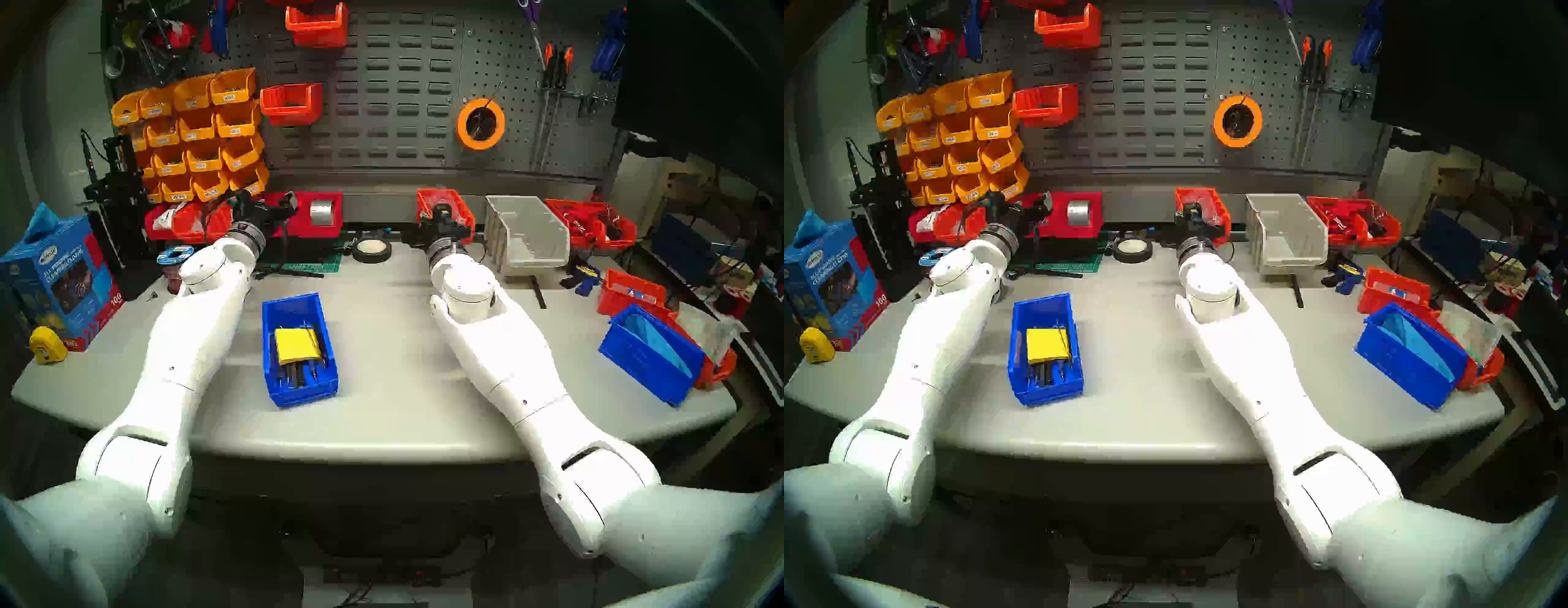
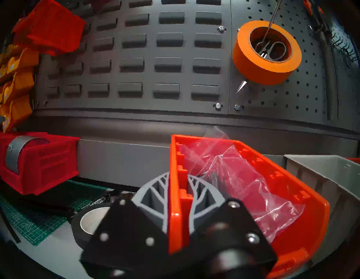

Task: Hang all the unorganized tool boxes onto the wall

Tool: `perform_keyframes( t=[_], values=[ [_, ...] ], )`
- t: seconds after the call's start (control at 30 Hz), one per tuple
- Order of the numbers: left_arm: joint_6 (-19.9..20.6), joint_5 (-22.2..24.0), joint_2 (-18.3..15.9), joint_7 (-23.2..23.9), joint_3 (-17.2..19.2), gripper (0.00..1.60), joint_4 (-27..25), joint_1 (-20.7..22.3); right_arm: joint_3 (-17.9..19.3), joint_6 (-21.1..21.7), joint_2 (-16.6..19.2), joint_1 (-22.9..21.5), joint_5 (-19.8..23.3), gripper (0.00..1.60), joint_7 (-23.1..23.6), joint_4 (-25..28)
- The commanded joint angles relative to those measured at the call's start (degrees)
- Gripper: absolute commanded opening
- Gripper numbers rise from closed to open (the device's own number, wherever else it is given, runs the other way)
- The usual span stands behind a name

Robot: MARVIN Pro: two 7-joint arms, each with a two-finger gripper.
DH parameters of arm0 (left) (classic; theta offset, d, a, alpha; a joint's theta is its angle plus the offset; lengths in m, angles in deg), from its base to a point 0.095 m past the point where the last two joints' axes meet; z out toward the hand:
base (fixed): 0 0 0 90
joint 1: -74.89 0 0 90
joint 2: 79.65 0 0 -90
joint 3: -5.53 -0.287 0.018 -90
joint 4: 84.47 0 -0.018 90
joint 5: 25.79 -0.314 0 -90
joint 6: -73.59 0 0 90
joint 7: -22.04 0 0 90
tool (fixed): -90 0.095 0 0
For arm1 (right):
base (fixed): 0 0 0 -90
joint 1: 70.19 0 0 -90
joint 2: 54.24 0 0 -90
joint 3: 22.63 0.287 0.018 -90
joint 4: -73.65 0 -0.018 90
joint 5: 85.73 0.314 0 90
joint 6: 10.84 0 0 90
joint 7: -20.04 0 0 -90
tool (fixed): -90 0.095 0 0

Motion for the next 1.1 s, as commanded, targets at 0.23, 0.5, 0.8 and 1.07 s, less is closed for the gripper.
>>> perform_keyframes(
  t=[0.23, 0.5, 0.8, 1.07],
  values=[
    [-0.07, -0.03, 0.07, -0.01, 0.06, 1.6, -0.6, 1.03, 0.73, -1.83, 0.61, -5.01, -0.73, 0.0, 1.43, -0.99],
    [-0.07, -0.03, 0.07, -0.01, 0.06, 1.6, -0.6, 1.03, 1.3, -2.53, 1.03, -6.6, -0.98, 0.0, 2.22, -3.07],
    [-0.07, -0.03, 0.07, -0.01, 0.06, 1.6, -0.6, 1.03, 1.71, -3.58, 0.78, -8.2, -0.88, 0.0, 3.05, -5.95],
    [-0.08, -0.03, 0.07, 0.0, 0.06, 1.6, -0.6, 1.02, 2.14, -4.64, 0.79, -10.03, -0.9, 0.0, 3.58, -8.36]
  ],
)
